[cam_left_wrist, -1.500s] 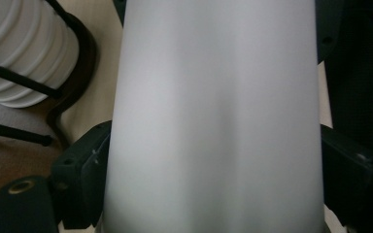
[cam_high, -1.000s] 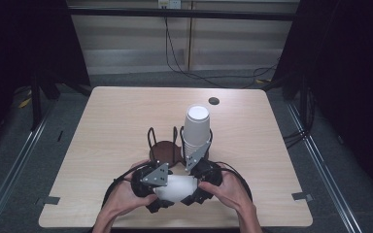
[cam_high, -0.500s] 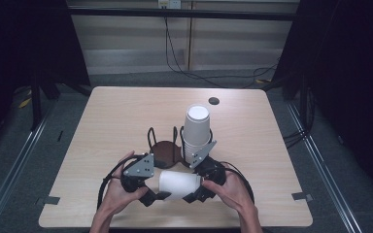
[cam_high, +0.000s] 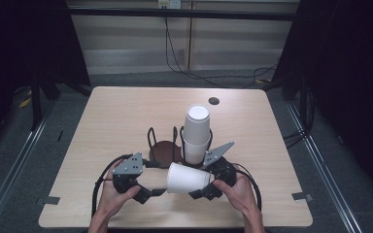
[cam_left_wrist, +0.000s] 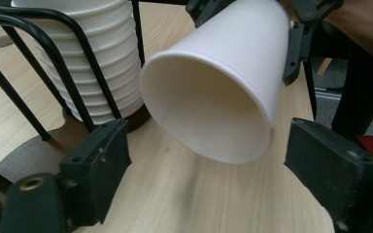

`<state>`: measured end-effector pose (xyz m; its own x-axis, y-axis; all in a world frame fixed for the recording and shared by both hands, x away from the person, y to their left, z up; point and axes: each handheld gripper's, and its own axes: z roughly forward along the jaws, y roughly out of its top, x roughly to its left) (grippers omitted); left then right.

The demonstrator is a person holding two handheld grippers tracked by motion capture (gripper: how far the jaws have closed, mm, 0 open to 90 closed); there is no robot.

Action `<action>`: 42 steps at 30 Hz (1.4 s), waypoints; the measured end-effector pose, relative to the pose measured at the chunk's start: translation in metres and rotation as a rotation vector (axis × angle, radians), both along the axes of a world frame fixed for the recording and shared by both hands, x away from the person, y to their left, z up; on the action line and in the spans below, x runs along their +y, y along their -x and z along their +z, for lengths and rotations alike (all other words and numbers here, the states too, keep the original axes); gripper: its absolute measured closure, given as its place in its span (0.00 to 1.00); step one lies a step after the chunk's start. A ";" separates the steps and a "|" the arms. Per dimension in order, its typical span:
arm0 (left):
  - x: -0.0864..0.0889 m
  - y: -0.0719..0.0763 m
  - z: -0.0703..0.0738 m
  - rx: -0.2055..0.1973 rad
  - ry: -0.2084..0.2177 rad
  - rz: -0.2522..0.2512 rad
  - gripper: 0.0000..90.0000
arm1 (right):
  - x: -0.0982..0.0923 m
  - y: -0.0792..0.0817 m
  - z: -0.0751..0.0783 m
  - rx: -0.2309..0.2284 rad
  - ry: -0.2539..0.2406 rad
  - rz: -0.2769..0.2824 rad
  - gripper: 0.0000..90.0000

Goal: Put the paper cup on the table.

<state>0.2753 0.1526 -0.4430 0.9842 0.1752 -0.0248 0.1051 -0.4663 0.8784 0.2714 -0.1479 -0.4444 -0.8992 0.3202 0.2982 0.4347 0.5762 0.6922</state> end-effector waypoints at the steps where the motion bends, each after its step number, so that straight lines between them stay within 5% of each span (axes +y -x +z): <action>1: 0.000 0.000 -0.002 0.003 0.001 -0.002 0.17 | -0.001 0.000 -0.002 -0.001 -0.008 -0.005 0.26; 13: 0.006 0.008 -0.016 0.046 0.080 0.018 0.17 | -0.008 0.002 -0.012 -0.046 -0.156 -0.052 0.26; 16: 0.008 0.006 -0.015 0.087 0.109 0.022 0.17 | -0.007 0.003 -0.012 -0.061 -0.187 -0.050 0.26; 19: 0.012 0.006 -0.013 0.072 0.130 0.049 0.17 | -0.006 0.003 -0.012 -0.075 -0.227 -0.044 0.26; 28: 0.014 0.012 -0.012 0.067 0.255 0.005 0.17 | -0.005 0.007 -0.017 -0.125 -0.361 -0.020 0.26; 37: 0.010 0.007 -0.014 0.082 0.315 0.038 0.16 | 0.004 0.009 -0.023 -0.115 -0.374 0.024 0.26; 42: 0.005 0.004 -0.017 0.092 0.275 0.034 0.04 | 0.006 0.009 -0.024 -0.108 -0.357 0.042 0.26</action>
<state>0.2709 0.1575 -0.4597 0.9694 0.1824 -0.1644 0.2012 -0.2066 0.9575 0.2625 -0.1416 -0.4680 -0.9417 0.1755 0.2872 0.3294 0.3059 0.8932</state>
